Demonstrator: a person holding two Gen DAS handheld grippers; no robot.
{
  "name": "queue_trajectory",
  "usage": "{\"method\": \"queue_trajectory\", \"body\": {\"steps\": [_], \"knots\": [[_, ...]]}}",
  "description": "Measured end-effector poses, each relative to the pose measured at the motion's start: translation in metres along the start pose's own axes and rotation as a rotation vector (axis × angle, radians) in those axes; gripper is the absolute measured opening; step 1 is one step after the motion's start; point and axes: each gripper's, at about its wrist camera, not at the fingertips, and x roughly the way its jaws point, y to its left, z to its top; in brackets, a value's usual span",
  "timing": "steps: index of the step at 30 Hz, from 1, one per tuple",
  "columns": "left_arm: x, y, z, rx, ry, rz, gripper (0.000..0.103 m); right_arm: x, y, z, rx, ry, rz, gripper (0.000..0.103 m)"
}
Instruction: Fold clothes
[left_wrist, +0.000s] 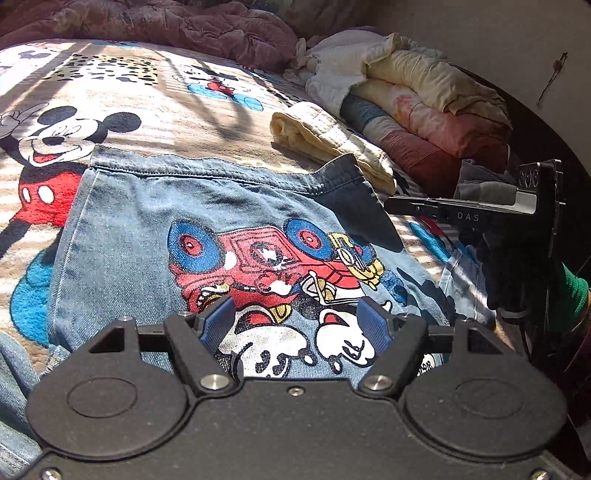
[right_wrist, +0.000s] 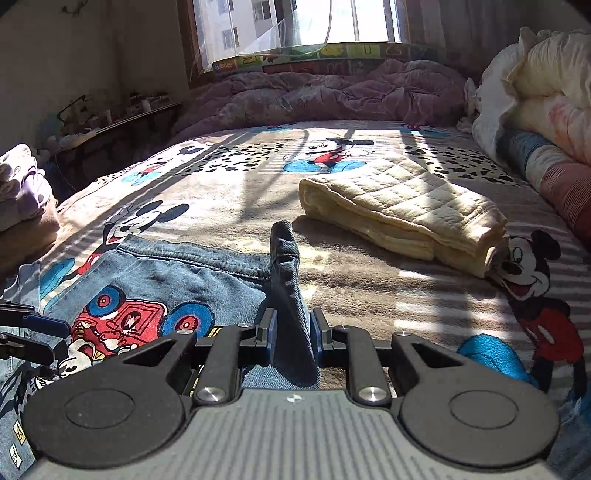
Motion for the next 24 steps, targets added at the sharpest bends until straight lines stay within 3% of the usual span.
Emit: {"method": "queue_trajectory", "body": {"steps": [3, 7, 8, 9, 10, 14, 15, 17, 20, 21, 24], "knots": [[0.006, 0.009, -0.002, -0.024, 0.033, 0.014, 0.073, 0.035, 0.008, 0.018, -0.033, 0.034, 0.054, 0.021], [0.01, 0.013, -0.003, -0.033, 0.051, 0.006, 0.073, 0.077, -0.028, 0.028, 0.104, 0.046, 0.001, 0.019], [0.01, 0.014, -0.003, -0.032, 0.053, 0.006, 0.073, 0.087, -0.041, 0.024, 0.158, 0.074, -0.01, 0.016], [0.009, 0.014, -0.003, -0.034, 0.053, 0.003, 0.073, 0.097, -0.055, 0.02, 0.212, 0.102, -0.022, 0.0], [0.008, 0.015, -0.003, -0.039, 0.052, -0.002, 0.073, 0.108, -0.068, 0.016, 0.265, 0.13, -0.033, 0.0], [0.006, 0.019, -0.002, -0.066, 0.049, -0.02, 0.073, 0.092, -0.078, 0.014, 0.319, 0.064, 0.015, 0.0], [0.006, 0.02, -0.002, -0.067, 0.049, -0.021, 0.073, 0.084, -0.083, 0.014, 0.354, 0.026, 0.023, 0.008], [0.006, 0.02, -0.002, -0.07, 0.049, -0.023, 0.073, 0.082, -0.083, 0.017, 0.35, 0.014, 0.037, 0.012], [0.005, 0.021, -0.002, -0.074, 0.049, -0.025, 0.073, 0.089, -0.083, 0.018, 0.331, 0.037, 0.031, 0.011], [0.005, 0.021, -0.002, -0.075, 0.049, -0.026, 0.073, 0.097, -0.083, 0.016, 0.322, 0.073, 0.009, 0.0], [0.005, 0.021, -0.001, -0.078, 0.049, -0.029, 0.073, 0.09, -0.084, 0.017, 0.333, 0.053, 0.008, 0.0]]}}
